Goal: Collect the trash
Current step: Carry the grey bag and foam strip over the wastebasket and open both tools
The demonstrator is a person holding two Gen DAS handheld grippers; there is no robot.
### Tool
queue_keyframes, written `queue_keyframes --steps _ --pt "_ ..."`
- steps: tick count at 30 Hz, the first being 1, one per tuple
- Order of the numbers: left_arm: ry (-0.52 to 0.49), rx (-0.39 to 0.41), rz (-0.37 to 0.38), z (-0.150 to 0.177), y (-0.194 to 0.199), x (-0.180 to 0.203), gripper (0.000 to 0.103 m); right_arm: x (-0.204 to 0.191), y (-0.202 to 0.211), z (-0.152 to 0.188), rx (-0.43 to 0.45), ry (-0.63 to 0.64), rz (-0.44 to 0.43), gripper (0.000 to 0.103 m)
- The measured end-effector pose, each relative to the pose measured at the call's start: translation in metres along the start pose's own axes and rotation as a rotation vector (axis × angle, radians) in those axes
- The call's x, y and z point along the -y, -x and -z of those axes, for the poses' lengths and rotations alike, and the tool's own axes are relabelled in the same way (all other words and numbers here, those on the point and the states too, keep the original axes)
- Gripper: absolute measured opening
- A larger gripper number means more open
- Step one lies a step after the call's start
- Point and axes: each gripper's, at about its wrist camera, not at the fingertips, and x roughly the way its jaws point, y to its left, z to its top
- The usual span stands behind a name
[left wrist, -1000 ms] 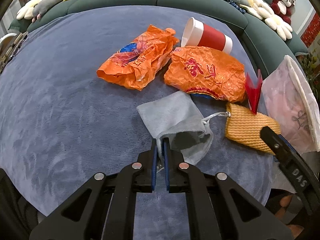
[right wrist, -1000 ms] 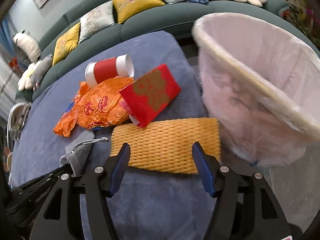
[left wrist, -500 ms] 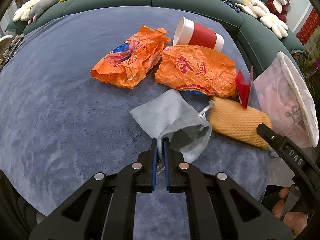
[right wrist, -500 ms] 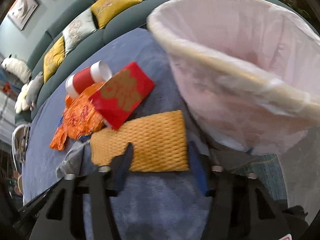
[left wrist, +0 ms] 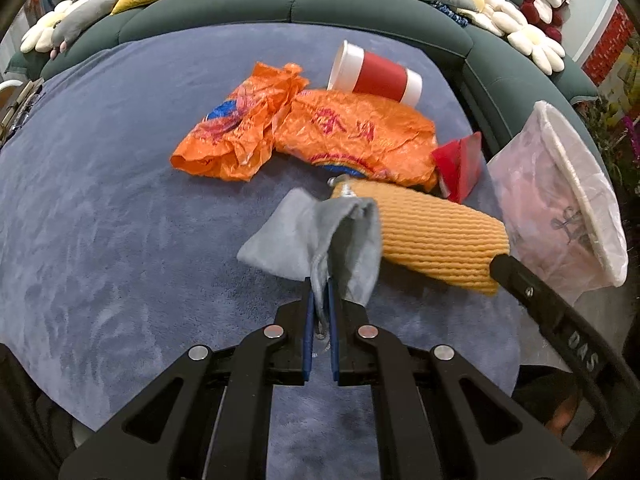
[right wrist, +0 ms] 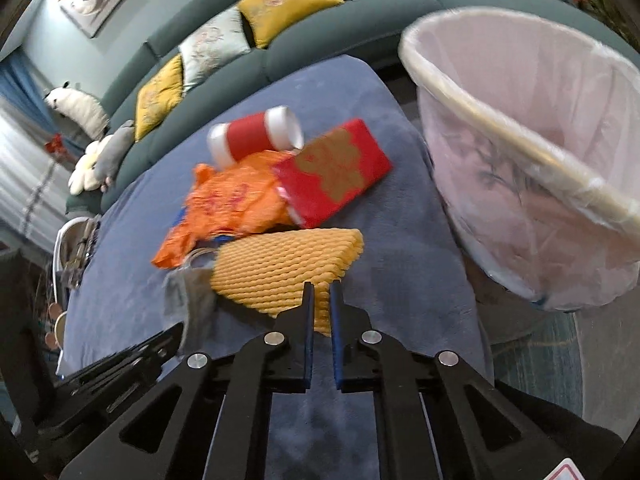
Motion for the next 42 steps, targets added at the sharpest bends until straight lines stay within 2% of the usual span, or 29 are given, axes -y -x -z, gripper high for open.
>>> queue_keyframes --steps 4,12,20,27,32,42 --pt "-0.009 0.031 0.011 -0.005 0.015 0.005 0.006 -0.014 0.021 0.001 0.034 0.032 -0.017 0.007" --pt "-0.055 0.107 0.036 -0.014 0.054 0.03 0.006 -0.028 0.071 -0.018 0.147 0.041 -0.016 0.007" --pt "-0.131 0.169 0.074 -0.023 0.086 0.077 0.006 -0.011 0.116 -0.035 0.25 0.019 0.024 0.007" --pt "-0.245 0.192 0.129 -0.035 0.094 0.143 0.006 0.029 0.155 -0.048 0.335 -0.012 0.111 0.007" --pt "-0.323 0.21 0.175 -0.042 0.096 0.192 0.006 0.076 0.183 -0.058 0.395 -0.077 0.184 0.007" --pt "-0.442 0.175 0.297 -0.049 0.086 0.263 0.006 0.15 0.226 -0.069 0.473 -0.162 0.333 0.007"
